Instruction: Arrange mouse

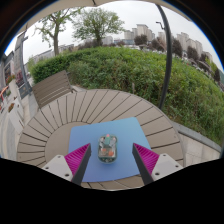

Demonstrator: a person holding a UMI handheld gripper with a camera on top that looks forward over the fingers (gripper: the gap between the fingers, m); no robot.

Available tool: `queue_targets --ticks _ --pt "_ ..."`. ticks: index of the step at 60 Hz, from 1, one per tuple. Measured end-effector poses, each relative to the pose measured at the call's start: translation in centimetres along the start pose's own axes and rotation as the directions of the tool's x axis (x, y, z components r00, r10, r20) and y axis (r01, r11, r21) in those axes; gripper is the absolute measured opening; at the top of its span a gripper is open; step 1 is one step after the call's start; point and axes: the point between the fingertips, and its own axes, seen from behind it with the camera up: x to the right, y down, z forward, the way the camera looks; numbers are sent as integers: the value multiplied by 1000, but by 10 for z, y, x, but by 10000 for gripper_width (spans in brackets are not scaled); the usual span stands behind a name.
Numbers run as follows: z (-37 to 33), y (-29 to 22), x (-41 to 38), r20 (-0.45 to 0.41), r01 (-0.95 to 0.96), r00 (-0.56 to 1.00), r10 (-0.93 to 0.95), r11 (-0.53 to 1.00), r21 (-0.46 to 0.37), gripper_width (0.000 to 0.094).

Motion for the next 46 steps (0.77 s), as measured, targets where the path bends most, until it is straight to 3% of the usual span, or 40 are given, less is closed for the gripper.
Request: queue_targets --ticks 21,33,46 --pt "-242 36 -10 -45 55 997 -59 994 -92 850" --pt "-290 44 -41 15 84 996 -83 995 -50 849" --pt "-306 8 -54 20 86 996 -88 995 53 861"
